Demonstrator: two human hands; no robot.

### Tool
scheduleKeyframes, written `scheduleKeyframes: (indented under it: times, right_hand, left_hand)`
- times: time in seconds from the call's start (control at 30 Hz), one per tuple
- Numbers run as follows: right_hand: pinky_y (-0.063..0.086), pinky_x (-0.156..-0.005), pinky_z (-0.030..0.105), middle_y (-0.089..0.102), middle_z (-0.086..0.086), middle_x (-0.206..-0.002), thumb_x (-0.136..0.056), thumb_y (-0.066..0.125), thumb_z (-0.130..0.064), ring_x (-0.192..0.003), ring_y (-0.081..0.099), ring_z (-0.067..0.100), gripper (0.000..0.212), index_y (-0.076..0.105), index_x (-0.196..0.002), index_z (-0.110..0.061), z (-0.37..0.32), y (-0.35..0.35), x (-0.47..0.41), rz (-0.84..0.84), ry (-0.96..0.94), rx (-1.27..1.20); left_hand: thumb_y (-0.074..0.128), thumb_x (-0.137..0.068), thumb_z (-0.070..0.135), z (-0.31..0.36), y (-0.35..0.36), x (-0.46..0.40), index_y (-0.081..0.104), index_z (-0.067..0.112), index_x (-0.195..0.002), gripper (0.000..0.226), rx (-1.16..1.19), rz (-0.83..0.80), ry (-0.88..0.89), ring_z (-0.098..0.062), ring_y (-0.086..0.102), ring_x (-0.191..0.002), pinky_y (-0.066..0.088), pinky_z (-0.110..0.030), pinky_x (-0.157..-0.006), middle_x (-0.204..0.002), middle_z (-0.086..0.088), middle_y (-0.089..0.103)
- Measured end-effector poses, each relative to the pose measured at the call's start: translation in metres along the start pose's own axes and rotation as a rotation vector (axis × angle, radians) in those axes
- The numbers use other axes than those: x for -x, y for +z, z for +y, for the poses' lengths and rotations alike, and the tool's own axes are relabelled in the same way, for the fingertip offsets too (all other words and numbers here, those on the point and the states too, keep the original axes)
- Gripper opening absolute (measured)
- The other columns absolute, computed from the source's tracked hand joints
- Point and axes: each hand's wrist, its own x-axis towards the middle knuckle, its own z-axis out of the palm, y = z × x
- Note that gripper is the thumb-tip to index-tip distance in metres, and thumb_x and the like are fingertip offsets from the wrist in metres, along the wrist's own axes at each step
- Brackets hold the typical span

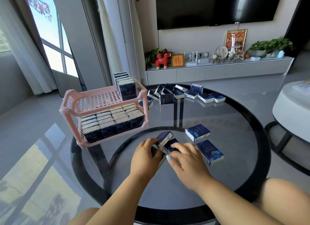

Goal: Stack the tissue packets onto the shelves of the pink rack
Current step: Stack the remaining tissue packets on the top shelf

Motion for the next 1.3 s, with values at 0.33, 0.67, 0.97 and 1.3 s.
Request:
scheduleKeyframes:
  times: [0.33,0.67,0.97,1.3]
  right_hand:
    - [0.03,-0.084,0.006,0.047,-0.015,-0.108,-0.074,0.073,-0.002,-0.103,0.05,0.014,0.032,0.062,-0.097,-0.021,0.005,-0.001,0.004,0.224,0.073,-0.216]
    - [0.043,-0.073,0.005,0.065,-0.017,-0.1,-0.081,0.071,-0.021,-0.092,0.059,-0.006,0.03,0.057,-0.104,-0.034,-0.019,-0.043,-0.013,0.354,0.14,-0.636]
    - [0.046,-0.08,0.016,0.064,-0.013,-0.105,-0.09,0.044,-0.052,-0.096,0.058,0.004,0.034,0.061,-0.108,-0.029,-0.041,-0.049,-0.061,0.235,-0.109,-0.598]
    - [0.034,-0.077,0.014,0.054,-0.015,-0.114,-0.095,0.051,-0.029,-0.095,0.047,-0.006,0.024,0.059,-0.116,-0.02,-0.048,-0.069,-0.171,0.125,-0.157,-0.372]
  left_hand:
    - [0.053,-0.096,0.037,0.0,-0.008,0.01,0.057,0.025,-0.123,0.029,0.012,0.044,0.003,-0.012,0.056,-0.105,0.047,-0.026,-0.087,-0.11,0.009,0.062]
    - [0.069,-0.086,0.038,0.032,-0.042,0.008,0.059,0.029,-0.128,0.044,-0.033,0.05,0.306,-0.001,0.037,-0.106,0.033,-0.014,-0.09,-0.117,0.026,0.048]
    - [0.07,-0.087,0.03,0.028,-0.072,-0.001,0.06,0.027,-0.096,0.014,0.223,0.051,0.164,-0.01,0.053,-0.067,0.043,-0.022,-0.062,-0.077,0.007,0.059]
    - [0.068,-0.087,0.024,0.028,-0.134,-0.089,0.054,0.022,-0.104,0.023,0.105,0.294,0.191,-0.021,0.062,-0.076,0.047,-0.034,-0.064,-0.088,-0.002,0.062]
